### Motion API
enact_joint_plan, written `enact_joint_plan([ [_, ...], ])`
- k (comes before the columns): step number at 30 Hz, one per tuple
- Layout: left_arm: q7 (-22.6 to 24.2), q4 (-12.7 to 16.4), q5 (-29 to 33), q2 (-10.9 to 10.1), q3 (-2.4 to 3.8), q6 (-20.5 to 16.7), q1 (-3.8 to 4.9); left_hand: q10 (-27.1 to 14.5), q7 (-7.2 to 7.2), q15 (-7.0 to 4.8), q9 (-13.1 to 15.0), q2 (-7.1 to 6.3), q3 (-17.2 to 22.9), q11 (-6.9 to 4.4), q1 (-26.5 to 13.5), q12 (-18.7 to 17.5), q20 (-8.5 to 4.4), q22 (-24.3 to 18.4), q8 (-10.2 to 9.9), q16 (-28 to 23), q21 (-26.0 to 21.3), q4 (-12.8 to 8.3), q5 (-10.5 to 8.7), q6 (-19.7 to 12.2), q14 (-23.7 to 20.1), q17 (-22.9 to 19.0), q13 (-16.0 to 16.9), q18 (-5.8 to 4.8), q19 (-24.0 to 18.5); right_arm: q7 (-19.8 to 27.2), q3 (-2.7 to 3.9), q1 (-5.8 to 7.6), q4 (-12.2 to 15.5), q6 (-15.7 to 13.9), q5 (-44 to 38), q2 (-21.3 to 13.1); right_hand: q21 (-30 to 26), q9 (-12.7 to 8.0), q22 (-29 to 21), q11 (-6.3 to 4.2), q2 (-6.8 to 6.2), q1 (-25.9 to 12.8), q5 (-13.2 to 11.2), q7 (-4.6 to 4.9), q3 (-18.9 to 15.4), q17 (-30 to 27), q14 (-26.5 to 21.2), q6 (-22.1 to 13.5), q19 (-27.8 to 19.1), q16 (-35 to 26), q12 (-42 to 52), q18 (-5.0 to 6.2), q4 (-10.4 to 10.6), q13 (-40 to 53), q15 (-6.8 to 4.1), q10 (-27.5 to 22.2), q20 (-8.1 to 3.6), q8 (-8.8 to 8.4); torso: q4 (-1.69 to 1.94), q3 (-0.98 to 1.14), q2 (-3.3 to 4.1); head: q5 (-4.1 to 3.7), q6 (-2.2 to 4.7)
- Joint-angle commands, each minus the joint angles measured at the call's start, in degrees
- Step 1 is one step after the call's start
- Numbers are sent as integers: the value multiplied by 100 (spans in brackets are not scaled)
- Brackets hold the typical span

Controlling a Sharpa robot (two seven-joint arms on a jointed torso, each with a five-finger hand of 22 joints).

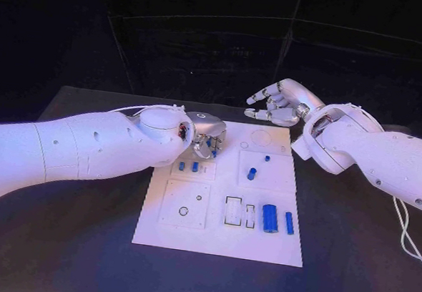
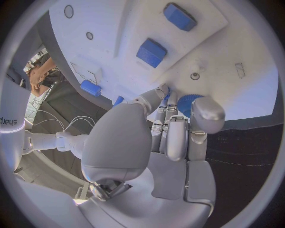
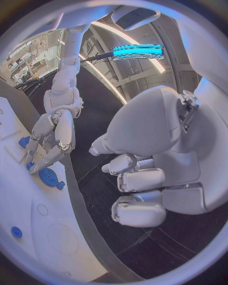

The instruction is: Assemble the parts on the task board

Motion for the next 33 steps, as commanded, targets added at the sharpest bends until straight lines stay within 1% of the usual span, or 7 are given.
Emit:
enact_joint_plan([
  [1,11,31,-26,-28,-5,-235,-8,124,-13,-23,-12,24,106,-76,-62,-26,-28,34,-26,23,49,-42,32,46,206,-13,27,-72,24,53,4,11,4,25,7,6,-34,-4,0,-15,26,44,30,5,-32,310,347,-2,-17,-34,-19,13,-8,5,-29,-7,-23,27,1,-1,-1,-1,3],
  [8,101,208,49,-172,-1,-459,-9,155,-14,-23,-23,-49,250,-76,-223,-95,-25,108,-54,17,116,-79,33,78,204,-40,28,-83,25,53,4,11,0,22,7,3,-34,-4,0,-15,26,44,30,5,-32,310,347,-2,-17,-34,-19,13,-8,5,-29,-7,-23,27,9,0,-2,-6,9],
  [15,102,487,304,-423,17,-675,-7,149,-4,-17,-29,-80,273,-68,-299,-132,-23,170,-72,12,178,-73,32,75,202,-56,26,-95,34,57,4,10,-8,21,7,3,-34,-4,0,-15,26,44,30,5,-32,310,347,-2,-17,-34,-19,13,-8,5,-29,-7,-23,27,16,-4,-5,-6,18],
  [23,50,836,434,-793,143,-739,-6,164,-2,-15,-29,-104,273,-69,-363,-150,-20,187,-74,9,193,-62,32,93,200,-69,28,-97,34,61,4,9,-14,21,7,-3,-33,-4,3,-15,30,46,31,4,-33,312,348,2,-15,-33,-17,13,-7,6,-29,-5,-23,30,12,-3,-4,9,26],
  [24,39,870,439,-838,151,-729,-5,166,-3,-15,-29,-107,273,-69,-368,-151,-20,190,-74,8,195,-61,32,96,200,-71,29,-97,34,61,4,9,-14,21,7,-5,-32,-3,5,-16,35,48,32,3,-33,314,349,5,-13,-32,-14,12,-7,8,-30,-3,-23,33,7,0,-2,15,26],
  [29,-20,1002,456,-1071,173,-663,-5,178,-5,-16,-28,-124,267,-72,-397,-158,-19,198,-74,6,202,-57,32,106,199,-77,31,-98,34,61,4,9,-13,19,7,-17,-32,-3,5,-16,35,48,32,3,-33,314,349,5,-13,-32,-14,12,-7,8,-30,-3,-23,33,10,-1,-4,10,19],
  [33,-66,1030,464,-1214,179,-596,-5,188,-9,-17,-27,-137,260,-75,-418,-163,-19,208,-74,5,210,-54,31,115,198,-80,33,-99,34,60,4,9,-13,18,7,-23,-32,-3,5,-16,35,48,32,3,-33,314,349,5,-13,-32,-14,12,-7,8,-30,-3,-23,33,13,-2,-4,14,26],
])
